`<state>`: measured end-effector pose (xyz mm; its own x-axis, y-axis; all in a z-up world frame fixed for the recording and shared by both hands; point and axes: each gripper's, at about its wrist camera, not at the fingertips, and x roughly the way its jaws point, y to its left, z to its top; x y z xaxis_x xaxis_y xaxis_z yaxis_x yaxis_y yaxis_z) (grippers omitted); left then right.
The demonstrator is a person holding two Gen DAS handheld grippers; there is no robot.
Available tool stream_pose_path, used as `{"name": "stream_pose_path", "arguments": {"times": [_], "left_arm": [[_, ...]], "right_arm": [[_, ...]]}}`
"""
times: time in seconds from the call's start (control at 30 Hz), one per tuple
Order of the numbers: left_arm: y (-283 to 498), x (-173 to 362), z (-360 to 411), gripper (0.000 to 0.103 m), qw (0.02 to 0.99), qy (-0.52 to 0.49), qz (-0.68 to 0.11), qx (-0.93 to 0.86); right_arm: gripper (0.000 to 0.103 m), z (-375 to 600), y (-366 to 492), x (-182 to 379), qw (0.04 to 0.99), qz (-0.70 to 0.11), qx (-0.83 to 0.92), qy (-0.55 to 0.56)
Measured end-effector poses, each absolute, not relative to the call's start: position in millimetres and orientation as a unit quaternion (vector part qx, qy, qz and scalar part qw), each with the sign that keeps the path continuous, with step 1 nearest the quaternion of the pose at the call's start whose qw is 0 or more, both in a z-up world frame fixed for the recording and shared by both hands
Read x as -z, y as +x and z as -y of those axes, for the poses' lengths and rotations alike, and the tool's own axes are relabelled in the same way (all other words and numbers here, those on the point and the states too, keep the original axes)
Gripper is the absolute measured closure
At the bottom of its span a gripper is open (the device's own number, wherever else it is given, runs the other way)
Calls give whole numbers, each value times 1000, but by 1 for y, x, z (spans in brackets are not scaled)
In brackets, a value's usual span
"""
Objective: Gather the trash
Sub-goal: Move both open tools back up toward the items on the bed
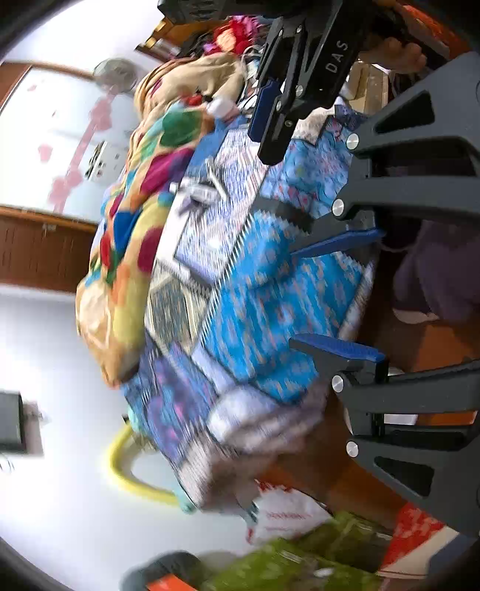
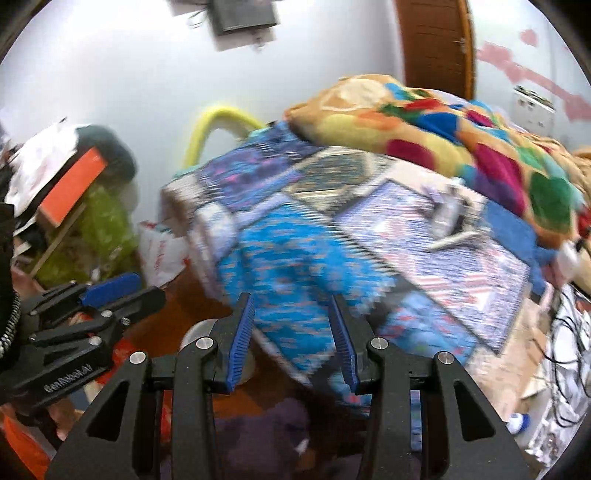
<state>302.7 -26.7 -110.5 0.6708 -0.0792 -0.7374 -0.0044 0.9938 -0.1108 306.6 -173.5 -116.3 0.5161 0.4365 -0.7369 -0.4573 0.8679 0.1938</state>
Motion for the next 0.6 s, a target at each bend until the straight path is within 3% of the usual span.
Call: {"name": "stream_pose_path", "arguments": {"times": [0.6], "left_arm": [[445, 159, 134, 59, 886, -3, -452, 104]], "right_arm": [[65, 317, 405, 160, 888, -439, -130, 51]]}}
